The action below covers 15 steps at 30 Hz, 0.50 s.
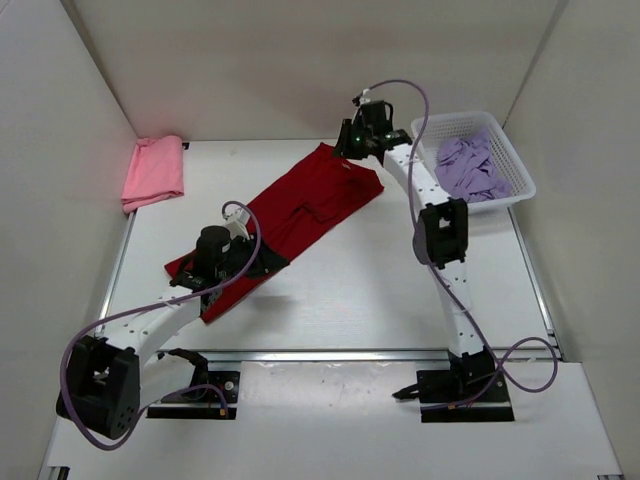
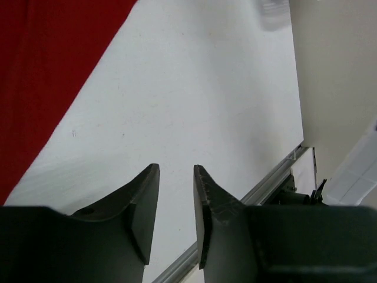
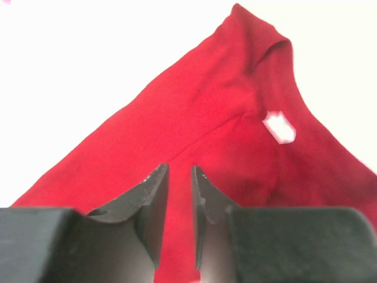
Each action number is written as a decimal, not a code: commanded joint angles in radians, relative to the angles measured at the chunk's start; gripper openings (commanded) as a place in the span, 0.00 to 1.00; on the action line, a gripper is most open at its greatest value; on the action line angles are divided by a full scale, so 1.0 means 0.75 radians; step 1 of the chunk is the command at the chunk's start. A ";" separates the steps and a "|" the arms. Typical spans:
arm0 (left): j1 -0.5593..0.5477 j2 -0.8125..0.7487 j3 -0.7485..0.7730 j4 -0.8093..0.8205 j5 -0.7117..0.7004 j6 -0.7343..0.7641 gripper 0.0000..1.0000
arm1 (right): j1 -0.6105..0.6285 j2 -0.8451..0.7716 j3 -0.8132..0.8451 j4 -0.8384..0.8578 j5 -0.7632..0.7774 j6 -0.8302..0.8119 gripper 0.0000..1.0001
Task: Fold and stack the t-shirts
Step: Rotate the tshirt 90 degrees
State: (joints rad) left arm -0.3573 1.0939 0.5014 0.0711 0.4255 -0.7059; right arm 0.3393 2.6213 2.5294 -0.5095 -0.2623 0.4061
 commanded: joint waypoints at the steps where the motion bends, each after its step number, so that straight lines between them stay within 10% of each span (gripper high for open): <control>1: 0.010 0.008 -0.004 -0.001 0.105 0.043 0.36 | 0.055 -0.442 -0.131 -0.223 -0.096 -0.126 0.21; 8: -0.025 -0.139 0.141 -0.291 -0.066 0.260 0.32 | 0.286 -1.183 -1.726 0.633 0.009 0.081 0.32; 15: -0.017 -0.305 0.074 -0.326 -0.171 0.279 0.36 | 0.417 -1.203 -2.060 0.969 -0.027 0.260 0.38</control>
State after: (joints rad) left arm -0.3695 0.9112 0.5808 -0.1574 0.3340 -0.5140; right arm 0.6415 1.6703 0.9752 0.0315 -0.2893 0.5232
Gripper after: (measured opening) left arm 0.348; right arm 0.373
